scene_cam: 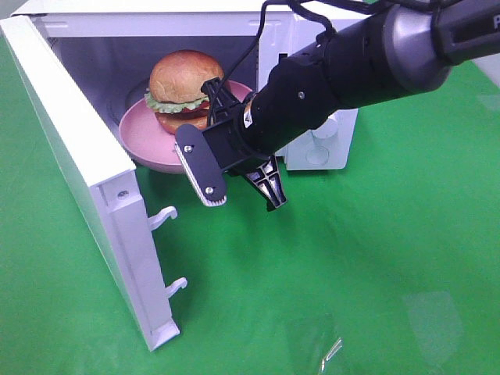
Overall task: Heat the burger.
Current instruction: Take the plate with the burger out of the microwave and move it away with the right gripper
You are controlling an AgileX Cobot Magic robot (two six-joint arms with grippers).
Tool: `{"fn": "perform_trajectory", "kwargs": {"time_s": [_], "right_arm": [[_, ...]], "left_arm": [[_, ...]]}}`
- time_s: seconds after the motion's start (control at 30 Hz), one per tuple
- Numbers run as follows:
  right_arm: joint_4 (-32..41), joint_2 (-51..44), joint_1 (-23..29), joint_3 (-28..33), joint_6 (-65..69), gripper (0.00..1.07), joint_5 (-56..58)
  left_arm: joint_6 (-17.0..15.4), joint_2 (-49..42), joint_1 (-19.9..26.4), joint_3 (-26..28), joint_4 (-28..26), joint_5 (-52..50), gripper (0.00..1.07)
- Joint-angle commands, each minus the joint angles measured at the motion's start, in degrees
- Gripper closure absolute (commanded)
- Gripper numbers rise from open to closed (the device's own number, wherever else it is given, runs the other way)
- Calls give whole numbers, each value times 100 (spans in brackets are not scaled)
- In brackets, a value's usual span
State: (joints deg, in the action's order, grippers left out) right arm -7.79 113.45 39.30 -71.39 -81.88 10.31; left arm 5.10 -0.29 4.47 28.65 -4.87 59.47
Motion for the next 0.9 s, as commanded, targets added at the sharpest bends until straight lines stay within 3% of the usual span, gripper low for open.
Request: {"fn": "perform_trajectory", "kwargs": {"time_s": [0.03,0.9], "right_arm": [[-74,-275,-52,115,17,107,-407],[-223,-2045,-52,2309,189,107,-751]], "left_arm": [[-34,29,17,-17,-17,-23,7],[-34,29,17,-17,-17,-23,7]]}}
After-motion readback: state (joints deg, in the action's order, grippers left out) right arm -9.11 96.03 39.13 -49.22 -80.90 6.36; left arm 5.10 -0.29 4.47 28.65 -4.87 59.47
